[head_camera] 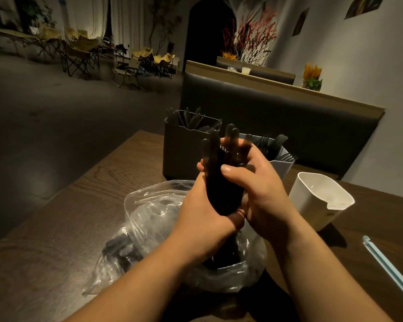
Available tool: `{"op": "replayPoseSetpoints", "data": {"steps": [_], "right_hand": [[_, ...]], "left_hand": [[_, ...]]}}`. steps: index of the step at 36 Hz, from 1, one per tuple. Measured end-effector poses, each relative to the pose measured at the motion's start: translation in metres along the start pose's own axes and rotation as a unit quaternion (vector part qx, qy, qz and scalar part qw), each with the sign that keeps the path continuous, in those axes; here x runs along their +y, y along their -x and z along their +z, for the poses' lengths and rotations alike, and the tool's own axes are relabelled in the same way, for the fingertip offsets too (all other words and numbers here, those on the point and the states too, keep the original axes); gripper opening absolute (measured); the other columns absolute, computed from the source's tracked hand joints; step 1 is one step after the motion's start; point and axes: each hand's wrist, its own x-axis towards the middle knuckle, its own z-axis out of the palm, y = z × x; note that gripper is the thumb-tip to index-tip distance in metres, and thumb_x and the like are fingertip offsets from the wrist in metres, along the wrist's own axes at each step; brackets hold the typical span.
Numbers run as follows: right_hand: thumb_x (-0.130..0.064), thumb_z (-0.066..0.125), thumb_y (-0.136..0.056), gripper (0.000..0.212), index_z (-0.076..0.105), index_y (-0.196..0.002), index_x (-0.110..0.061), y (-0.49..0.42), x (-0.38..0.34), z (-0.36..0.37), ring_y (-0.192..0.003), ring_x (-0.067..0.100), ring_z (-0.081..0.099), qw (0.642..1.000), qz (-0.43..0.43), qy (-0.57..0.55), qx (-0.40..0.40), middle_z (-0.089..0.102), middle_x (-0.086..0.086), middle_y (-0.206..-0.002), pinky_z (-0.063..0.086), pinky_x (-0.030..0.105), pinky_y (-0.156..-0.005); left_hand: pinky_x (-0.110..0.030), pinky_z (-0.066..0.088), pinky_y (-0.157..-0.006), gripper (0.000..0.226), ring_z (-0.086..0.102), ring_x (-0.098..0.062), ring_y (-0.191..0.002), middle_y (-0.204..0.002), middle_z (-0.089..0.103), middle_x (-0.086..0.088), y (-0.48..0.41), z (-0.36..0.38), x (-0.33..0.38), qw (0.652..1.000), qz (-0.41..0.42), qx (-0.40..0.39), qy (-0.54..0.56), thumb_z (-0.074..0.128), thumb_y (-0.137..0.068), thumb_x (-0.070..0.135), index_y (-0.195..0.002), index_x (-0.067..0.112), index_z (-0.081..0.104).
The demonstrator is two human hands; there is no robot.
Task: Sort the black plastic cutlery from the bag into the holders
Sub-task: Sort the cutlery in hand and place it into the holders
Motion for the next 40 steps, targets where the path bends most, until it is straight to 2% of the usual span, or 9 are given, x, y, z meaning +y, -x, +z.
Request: {"op": "replayPoseSetpoints", "data": {"steps": [4, 8, 13, 17, 20, 25, 31, 35, 40], "right_hand": [[-0.015, 0.080, -0.075, 0.059, 0.053, -0.125, -0.029, 0.007, 0.000, 0.001, -0.109, 0.018, 0.070, 0.997, -0.021, 0.081, -0.007, 0.075, 0.003, -0.108, 0.053, 0.038, -0.094], [-0.008, 0.080, -0.080, 0.048, 0.058, -0.120, -0.026, 0.009, 0.001, 0.003, -0.102, 0.019, 0.072, 0.996, -0.023, 0.076, 0.029, 0.076, 0.003, -0.098, 0.054, 0.037, -0.091], [-0.034, 0.084, -0.068, 0.029, 0.073, -0.094, -0.034, 0.008, -0.002, 0.006, -0.105, 0.026, 0.071, 0.999, -0.021, 0.022, 0.036, 0.074, 0.015, -0.106, 0.057, 0.043, -0.093], [-0.005, 0.080, -0.079, 0.029, 0.067, -0.101, -0.018, 0.009, -0.002, 0.003, -0.098, 0.021, 0.073, 0.999, -0.022, 0.034, 0.023, 0.076, 0.011, -0.099, 0.059, 0.033, -0.087], [0.005, 0.078, -0.078, 0.040, 0.060, -0.109, -0.013, 0.011, 0.001, 0.002, -0.092, 0.017, 0.074, 0.998, -0.011, 0.060, 0.013, 0.077, 0.009, -0.094, 0.056, 0.023, -0.077], [0.000, 0.081, -0.076, 0.050, 0.059, -0.117, -0.018, 0.011, 0.005, -0.002, -0.090, 0.017, 0.074, 0.998, 0.023, 0.056, 0.002, 0.077, 0.011, -0.094, 0.058, 0.021, -0.078], [-0.009, 0.072, -0.090, 0.011, 0.062, -0.093, -0.011, 0.004, 0.005, 0.004, -0.087, 0.031, 0.074, 0.995, -0.042, 0.068, 0.060, 0.073, 0.017, -0.086, 0.062, 0.042, -0.080], [-0.002, 0.066, -0.092, 0.011, 0.057, -0.093, -0.008, -0.001, -0.008, -0.001, -0.068, 0.026, 0.072, 0.985, -0.061, -0.055, 0.149, 0.064, 0.011, -0.075, 0.061, 0.037, -0.065], [-0.007, 0.064, -0.095, 0.009, 0.056, -0.095, -0.010, -0.004, -0.008, -0.009, -0.054, 0.017, 0.059, 0.952, -0.063, -0.104, 0.280, 0.058, 0.004, -0.062, 0.056, 0.034, -0.058]], "left_hand": [[-0.017, 0.054, -0.086, 0.072, 0.063, 0.005, -0.111, -0.117, 0.065, 0.026, 0.006, 0.007, -0.005, 0.999, 0.006, -0.026, -0.023, 0.081, -0.074, 0.001, -0.125, 0.043, 0.051], [-0.028, 0.056, -0.094, 0.073, 0.065, -0.003, -0.114, -0.119, 0.068, 0.017, 0.008, 0.013, -0.010, 0.999, 0.008, -0.029, -0.031, 0.081, -0.073, -0.002, -0.127, 0.039, 0.053], [-0.037, 0.057, -0.095, 0.066, 0.068, -0.010, -0.111, -0.114, 0.072, 0.011, 0.006, 0.010, -0.013, 1.000, -0.005, -0.024, 0.003, 0.082, -0.071, -0.006, -0.118, 0.035, 0.060], [-0.036, 0.058, -0.088, 0.053, 0.072, -0.016, -0.103, -0.107, 0.076, -0.001, 0.007, 0.009, -0.010, 0.999, -0.006, -0.043, 0.018, 0.077, -0.074, -0.012, -0.117, 0.018, 0.065], [-0.027, 0.056, -0.087, 0.047, 0.071, -0.009, -0.103, -0.107, 0.075, 0.005, 0.009, 0.006, -0.011, 0.998, -0.007, -0.069, -0.013, 0.077, -0.078, -0.005, -0.112, 0.026, 0.067], [-0.041, 0.056, -0.096, 0.060, 0.067, -0.009, -0.109, -0.111, 0.071, 0.008, 0.007, 0.009, -0.010, 0.996, 0.009, -0.069, -0.061, 0.078, -0.076, 0.015, -0.109, 0.060, 0.059], [-0.041, 0.054, -0.097, 0.069, 0.067, -0.019, -0.115, -0.119, 0.071, -0.003, 0.006, 0.012, -0.009, 0.997, -0.009, -0.058, 0.050, 0.080, -0.070, 0.004, -0.127, 0.030, 0.052], [-0.045, 0.057, -0.094, 0.084, 0.069, -0.024, -0.110, -0.115, 0.070, -0.006, 0.005, 0.003, -0.011, 0.998, -0.025, -0.043, 0.045, 0.090, -0.060, 0.017, -0.129, 0.038, 0.046], [-0.030, 0.055, -0.095, 0.078, 0.066, -0.009, -0.113, -0.115, 0.068, 0.013, 0.002, -0.008, -0.006, 0.999, 0.016, -0.046, 0.006, 0.090, -0.060, 0.036, -0.125, 0.041, 0.048]]}}
